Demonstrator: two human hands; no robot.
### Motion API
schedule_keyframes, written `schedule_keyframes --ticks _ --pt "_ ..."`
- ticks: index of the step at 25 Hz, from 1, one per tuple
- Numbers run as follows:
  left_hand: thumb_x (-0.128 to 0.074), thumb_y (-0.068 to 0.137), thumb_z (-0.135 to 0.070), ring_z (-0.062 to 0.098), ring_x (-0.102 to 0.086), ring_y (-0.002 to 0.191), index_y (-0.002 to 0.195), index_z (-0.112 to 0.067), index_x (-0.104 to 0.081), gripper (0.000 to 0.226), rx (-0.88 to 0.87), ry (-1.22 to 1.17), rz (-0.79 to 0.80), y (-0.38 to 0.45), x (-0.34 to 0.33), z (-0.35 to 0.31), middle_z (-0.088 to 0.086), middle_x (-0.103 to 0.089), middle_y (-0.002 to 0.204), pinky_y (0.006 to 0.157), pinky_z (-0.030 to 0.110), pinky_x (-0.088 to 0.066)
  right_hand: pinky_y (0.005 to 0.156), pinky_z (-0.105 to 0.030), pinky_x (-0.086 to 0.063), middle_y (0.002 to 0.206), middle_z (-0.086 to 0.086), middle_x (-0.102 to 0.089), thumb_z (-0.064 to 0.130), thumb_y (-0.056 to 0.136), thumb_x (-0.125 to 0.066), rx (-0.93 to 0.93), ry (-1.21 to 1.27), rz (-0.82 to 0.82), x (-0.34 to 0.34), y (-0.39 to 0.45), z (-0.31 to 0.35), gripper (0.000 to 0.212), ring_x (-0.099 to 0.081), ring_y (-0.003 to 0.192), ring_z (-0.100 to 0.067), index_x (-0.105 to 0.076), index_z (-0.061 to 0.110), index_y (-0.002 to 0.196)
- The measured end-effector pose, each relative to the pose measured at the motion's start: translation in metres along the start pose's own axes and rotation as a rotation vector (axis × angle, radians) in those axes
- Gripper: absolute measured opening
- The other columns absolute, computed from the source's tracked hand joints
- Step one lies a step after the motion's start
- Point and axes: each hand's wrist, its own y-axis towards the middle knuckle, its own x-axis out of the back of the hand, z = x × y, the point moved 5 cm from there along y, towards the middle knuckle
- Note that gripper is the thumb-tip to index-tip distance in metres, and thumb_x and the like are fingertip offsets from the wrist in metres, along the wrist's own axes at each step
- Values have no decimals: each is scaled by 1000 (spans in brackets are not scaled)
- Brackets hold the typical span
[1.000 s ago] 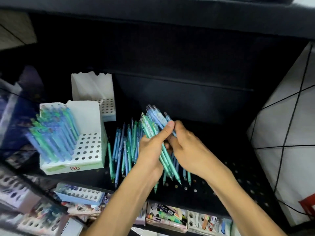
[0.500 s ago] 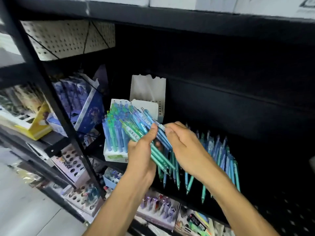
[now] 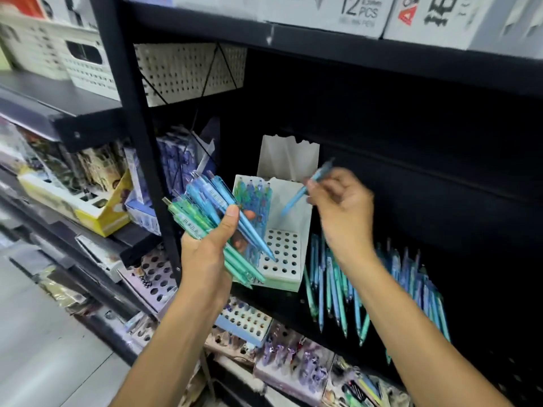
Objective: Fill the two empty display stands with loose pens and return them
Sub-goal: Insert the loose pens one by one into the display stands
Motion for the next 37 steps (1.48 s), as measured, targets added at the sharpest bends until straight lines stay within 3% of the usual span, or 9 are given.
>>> schedule_keyframes --ticks 4,8,15,17,20,24,27,30,37 --pt "-68 87 -15 14 -53 58 96 -13 -49 21 -12 29 -16 7 9 -7 15 -74 83 67 36 -40 76 -21 -52 88 9 -66 14 94 -65 49 -394 56 -38 2 -24 5 -64 82 -6 -64 14 99" --pt "-74 74 -27 20 -60 76 122 1 -48 61 24 20 -5 11 19 -6 15 -76 89 73 37 -43 74 -26 -52 84 6 -66 16 96 -63 47 -606 103 -44 -2 -34 7 -64 77 -11 -64 10 96" --pt "-70 85 -18 12 -53 57 106 0 -60 29 31 57 41 13 16 -4 12 -76 83 60 29 -41 63 -31 -47 78 -6 -62 9 90 -54 -162 -1017 283 -64 16 -35 12 -62 75 -29 -63 8 82" --pt "-68 88 -15 14 -48 57 94 -9 -59 13 44 78 54 13 14 -6 13 -76 83 59 28 -42 61 -29 -47 77 -4 -66 18 93 -54 -61 -1049 166 -53 9 -21 16 -64 71 -26 -66 10 86" --pt "-70 86 -15 17 -49 59 92 -9 -64 10 32 149 111 17 12 -3 13 -76 81 55 26 -44 63 -27 -52 78 10 -69 24 98 -55 248 -673 51 -43 -19 14 18 -64 66 -8 -72 18 102" --pt "-73 78 -19 17 -49 54 91 -6 -69 18 58 200 202 20 6 11 8 -66 70 49 27 -44 71 -24 -53 81 4 -72 16 97 -62 25 -110 448 -57 -29 15 15 -63 71 -3 -75 10 101" --pt "-72 84 -14 18 -50 57 101 0 -69 23 66 205 231 19 1 17 18 -66 82 49 27 -44 68 -33 -53 76 -16 -69 12 92 -67 -32 -11 452 -49 -23 10 9 -59 66 -14 -75 12 89" --pt "-69 87 -6 14 -50 54 92 -7 -69 5 47 234 212 18 -4 18 2 -65 68 48 26 -44 67 -29 -51 72 3 -68 17 87 -74 -60 11 441 -43 -23 7 2 -60 67 -9 -74 16 88" --pt "-69 87 -16 25 -62 75 109 3 -63 30 23 248 107 20 10 13 11 -76 82 57 26 -48 67 -29 -59 80 0 -73 8 91 -68 21 156 -97 5 -11 14 13 -68 70 -15 -73 20 93"
